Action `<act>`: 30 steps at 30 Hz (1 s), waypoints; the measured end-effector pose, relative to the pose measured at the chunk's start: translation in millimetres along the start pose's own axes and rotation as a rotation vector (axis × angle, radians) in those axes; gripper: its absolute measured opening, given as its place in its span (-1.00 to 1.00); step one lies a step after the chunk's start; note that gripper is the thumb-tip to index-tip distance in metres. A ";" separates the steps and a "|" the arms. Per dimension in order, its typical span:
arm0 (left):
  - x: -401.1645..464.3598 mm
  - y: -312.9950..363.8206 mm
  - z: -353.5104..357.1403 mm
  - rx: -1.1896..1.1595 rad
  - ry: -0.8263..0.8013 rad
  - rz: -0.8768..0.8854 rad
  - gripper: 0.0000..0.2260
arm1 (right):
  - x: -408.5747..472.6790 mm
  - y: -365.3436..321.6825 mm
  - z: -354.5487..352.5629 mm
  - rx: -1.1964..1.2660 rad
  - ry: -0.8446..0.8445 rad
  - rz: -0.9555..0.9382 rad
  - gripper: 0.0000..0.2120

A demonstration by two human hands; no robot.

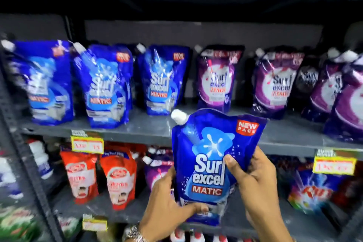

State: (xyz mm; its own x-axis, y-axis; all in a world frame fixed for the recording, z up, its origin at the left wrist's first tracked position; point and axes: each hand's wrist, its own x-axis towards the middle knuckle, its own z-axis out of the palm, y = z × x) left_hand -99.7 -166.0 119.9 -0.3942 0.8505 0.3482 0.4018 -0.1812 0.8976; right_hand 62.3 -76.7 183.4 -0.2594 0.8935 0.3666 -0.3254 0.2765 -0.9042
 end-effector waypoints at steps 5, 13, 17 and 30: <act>44.4 45.8 -54.7 -0.036 0.118 0.108 -0.29 | 58.9 -43.9 54.8 0.045 -0.085 -0.136 -0.73; 125.8 60.7 -110.3 -0.109 0.101 0.071 -0.41 | 144.7 -51.5 125.2 -0.112 -0.113 -0.227 -0.77; 154.7 47.8 -119.8 -0.128 0.060 0.012 -0.42 | 165.1 -36.2 143.0 -0.226 -0.076 -0.239 -0.76; 187.1 22.7 -128.2 -0.179 -0.053 -0.092 -0.36 | 185.0 -15.0 155.8 -0.339 -0.092 -0.163 -0.68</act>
State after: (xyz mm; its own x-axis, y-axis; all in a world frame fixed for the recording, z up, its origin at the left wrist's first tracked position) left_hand -270.3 -74.3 240.1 -0.3769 0.8914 0.2519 0.2111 -0.1821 0.9603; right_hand -122.5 29.3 298.9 -0.3142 0.7969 0.5160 -0.0544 0.5276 -0.8478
